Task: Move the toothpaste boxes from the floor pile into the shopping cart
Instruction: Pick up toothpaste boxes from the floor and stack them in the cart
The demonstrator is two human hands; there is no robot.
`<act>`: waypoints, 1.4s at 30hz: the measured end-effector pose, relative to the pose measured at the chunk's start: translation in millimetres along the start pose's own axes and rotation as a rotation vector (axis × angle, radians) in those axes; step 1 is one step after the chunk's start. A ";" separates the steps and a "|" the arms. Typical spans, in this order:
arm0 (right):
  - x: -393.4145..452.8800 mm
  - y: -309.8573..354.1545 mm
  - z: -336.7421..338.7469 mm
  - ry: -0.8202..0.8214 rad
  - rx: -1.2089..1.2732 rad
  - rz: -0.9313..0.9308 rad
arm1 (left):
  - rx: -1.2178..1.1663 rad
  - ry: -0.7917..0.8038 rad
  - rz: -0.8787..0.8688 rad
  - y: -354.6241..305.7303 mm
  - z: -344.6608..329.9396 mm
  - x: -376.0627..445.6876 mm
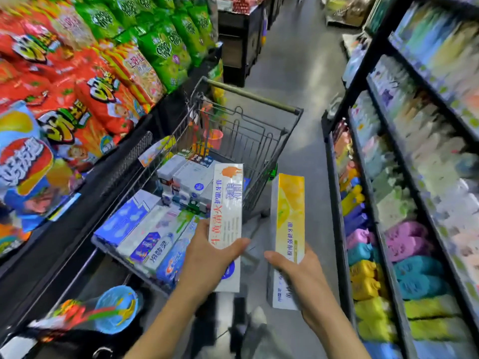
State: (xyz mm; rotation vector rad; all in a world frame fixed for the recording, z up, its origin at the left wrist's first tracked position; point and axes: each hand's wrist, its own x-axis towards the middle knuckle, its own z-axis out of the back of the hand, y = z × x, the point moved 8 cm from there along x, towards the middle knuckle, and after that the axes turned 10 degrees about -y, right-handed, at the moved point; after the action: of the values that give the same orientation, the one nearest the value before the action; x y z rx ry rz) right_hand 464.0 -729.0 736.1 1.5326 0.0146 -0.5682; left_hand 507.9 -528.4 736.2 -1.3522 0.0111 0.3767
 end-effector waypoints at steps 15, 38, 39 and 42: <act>258.5 73.9 -96.2 0.342 -0.335 0.061 | 0.382 -0.363 0.071 -18.0 -9.0 182.5; 481.4 43.2 -209.6 0.579 -0.765 0.140 | 1.059 -0.054 -0.016 124.3 -28.3 506.9; 486.4 42.7 -212.3 0.618 -0.783 0.151 | 1.084 -0.053 -0.030 128.3 -29.2 510.4; 499.6 41.0 -221.7 0.714 -0.852 0.229 | 1.183 -0.058 -0.081 133.7 -32.3 518.4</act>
State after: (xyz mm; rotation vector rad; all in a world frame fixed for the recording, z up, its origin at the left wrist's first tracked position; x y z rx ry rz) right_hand 988.8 -692.3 582.3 0.8068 0.5528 0.1968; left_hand 965.6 -403.0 486.3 -0.1716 0.1126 0.2588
